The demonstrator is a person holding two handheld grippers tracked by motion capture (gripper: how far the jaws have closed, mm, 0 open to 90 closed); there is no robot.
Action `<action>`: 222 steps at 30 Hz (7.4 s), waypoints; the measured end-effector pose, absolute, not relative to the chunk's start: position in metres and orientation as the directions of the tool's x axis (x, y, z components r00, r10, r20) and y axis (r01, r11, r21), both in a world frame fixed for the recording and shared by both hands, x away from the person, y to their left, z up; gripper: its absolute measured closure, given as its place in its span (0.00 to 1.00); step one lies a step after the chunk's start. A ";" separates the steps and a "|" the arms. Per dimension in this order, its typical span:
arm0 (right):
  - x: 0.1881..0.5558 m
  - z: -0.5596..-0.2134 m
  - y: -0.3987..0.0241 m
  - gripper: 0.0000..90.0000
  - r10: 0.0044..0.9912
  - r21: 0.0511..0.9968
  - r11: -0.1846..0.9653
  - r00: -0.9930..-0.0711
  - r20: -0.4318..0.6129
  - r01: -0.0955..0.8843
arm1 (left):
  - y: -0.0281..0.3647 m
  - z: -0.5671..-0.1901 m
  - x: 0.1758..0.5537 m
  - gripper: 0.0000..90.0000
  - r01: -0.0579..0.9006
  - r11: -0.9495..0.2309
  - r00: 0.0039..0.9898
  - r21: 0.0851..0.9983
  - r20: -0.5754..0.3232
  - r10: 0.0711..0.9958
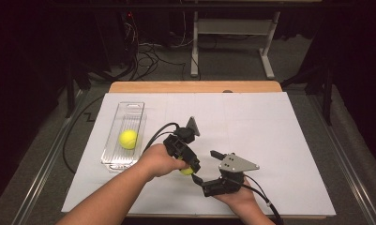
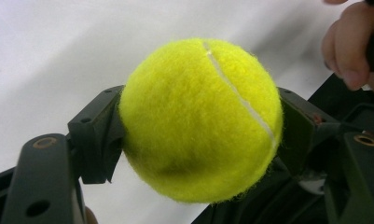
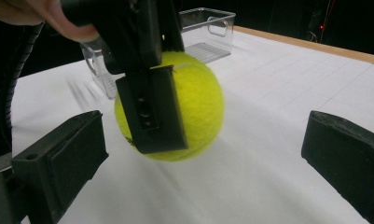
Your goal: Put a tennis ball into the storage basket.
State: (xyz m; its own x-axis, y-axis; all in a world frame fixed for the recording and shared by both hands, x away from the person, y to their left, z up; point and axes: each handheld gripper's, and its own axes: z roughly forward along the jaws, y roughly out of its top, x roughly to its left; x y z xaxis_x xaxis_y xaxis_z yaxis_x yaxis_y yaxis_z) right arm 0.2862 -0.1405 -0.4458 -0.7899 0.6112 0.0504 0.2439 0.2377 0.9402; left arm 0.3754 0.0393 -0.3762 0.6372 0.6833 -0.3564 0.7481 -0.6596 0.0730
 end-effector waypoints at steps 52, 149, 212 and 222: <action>0.288 -0.439 -0.238 0.00 0.760 0.938 0.233 -0.650 -0.011 0.257 | 0.093 -0.383 0.380 0.30 0.798 -0.602 0.585 0.027 -0.277 0.763; 0.280 -0.442 -0.251 0.00 0.775 0.956 0.185 -0.632 0.001 0.228 | 0.232 -0.336 0.392 0.30 0.914 -0.405 0.394 -0.039 -0.156 0.906; 0.278 -0.439 -0.248 0.00 0.774 0.959 0.186 -0.634 -0.008 0.215 | 0.216 -0.364 0.401 0.01 0.901 -0.432 0.425 -0.046 -0.105 0.899; 0.278 -0.439 -0.249 0.00 0.771 0.959 0.187 -0.636 -0.010 0.211 | 0.216 -0.365 0.402 0.01 0.908 -0.417 0.412 -0.037 -0.104 0.905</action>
State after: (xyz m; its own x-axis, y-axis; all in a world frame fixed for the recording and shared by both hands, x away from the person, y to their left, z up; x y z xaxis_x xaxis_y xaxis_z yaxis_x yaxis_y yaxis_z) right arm 0.2777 -0.2489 -0.4390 -0.6364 0.7713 -0.0100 0.2115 0.1870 0.9593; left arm 0.4020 0.2162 -0.3654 0.4117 0.9053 -0.1042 0.9081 -0.4172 -0.0368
